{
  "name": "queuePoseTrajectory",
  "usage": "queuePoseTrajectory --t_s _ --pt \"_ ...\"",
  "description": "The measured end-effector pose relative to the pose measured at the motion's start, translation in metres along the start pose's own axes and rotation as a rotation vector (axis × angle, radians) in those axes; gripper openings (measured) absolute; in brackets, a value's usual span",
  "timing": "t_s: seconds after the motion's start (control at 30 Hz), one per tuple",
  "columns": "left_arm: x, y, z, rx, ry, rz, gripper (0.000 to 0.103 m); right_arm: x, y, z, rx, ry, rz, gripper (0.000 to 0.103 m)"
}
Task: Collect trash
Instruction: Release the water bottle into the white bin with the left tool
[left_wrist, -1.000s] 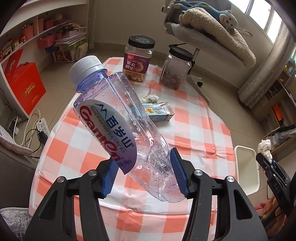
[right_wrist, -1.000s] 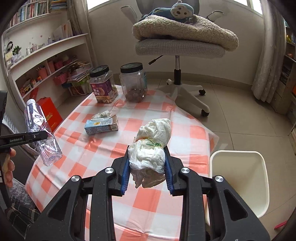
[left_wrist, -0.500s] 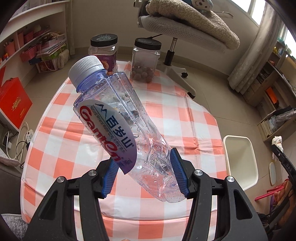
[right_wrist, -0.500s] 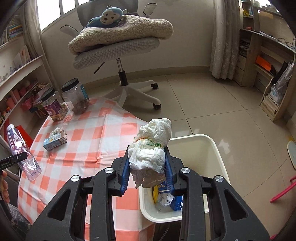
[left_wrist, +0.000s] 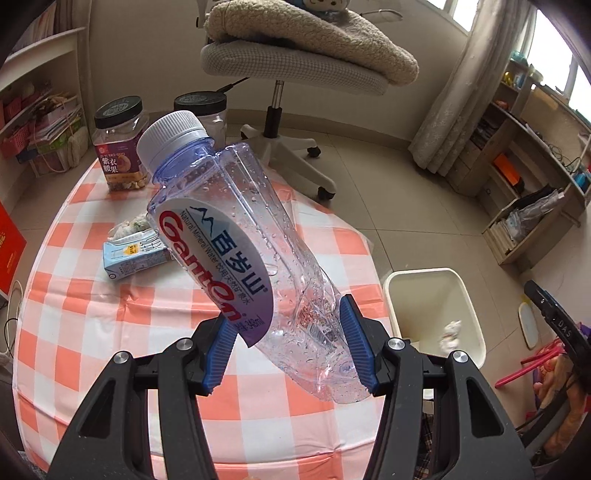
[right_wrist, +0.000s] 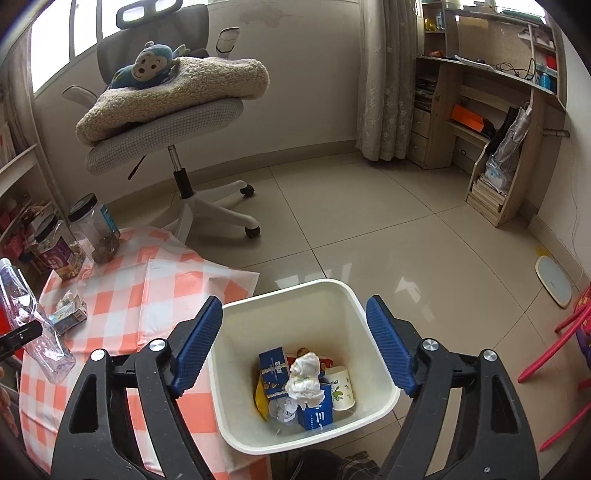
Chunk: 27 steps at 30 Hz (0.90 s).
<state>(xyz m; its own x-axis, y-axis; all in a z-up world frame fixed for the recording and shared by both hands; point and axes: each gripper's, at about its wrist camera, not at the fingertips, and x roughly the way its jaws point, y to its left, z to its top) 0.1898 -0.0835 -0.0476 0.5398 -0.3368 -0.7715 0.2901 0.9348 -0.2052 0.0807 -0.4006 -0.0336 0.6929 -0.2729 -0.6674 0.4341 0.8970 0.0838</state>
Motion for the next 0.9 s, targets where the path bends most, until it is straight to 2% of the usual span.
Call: queuePoseTrajectory --t_s 0.17,0.4,0.57,0.7,0.73,0.77,0.8,0.9 --pt "0.009 -0.045 0.004 0.064 -0.021 -0.061 0.055 -0.01 -0.026 0.006 0.098 -0.04 -0.027 0.084" --pt "0.029 -0.135 0.01 0.16 -0.002 -0.157 0.055 -0.031 -0.055 0.013 0.216 -0.144 -0.079 0.091" --pt "0.037 -0.185 0.018 0.209 -0.008 -0.19 0.055 -0.04 -0.083 0.013 0.325 -0.176 -0.086 0.091" --pt "0.048 -0.21 0.028 0.208 -0.005 -0.207 0.056 -0.044 -0.098 0.012 0.378 -0.191 -0.087 0.092" --pt "0.052 -0.216 0.03 0.207 0.002 -0.213 0.059 -0.043 -0.099 0.011 0.382 -0.188 -0.088 0.092" --pt "0.057 -0.222 0.033 0.212 0.013 -0.205 0.073 -0.043 -0.1 0.011 0.383 -0.184 -0.087 0.092" --pt "0.059 -0.226 0.034 0.214 0.013 -0.19 0.077 -0.042 -0.1 0.01 0.384 -0.18 -0.085 0.092" --pt "0.054 -0.224 0.034 0.23 -0.002 -0.184 0.081 -0.043 -0.094 0.009 0.367 -0.176 -0.083 0.092"
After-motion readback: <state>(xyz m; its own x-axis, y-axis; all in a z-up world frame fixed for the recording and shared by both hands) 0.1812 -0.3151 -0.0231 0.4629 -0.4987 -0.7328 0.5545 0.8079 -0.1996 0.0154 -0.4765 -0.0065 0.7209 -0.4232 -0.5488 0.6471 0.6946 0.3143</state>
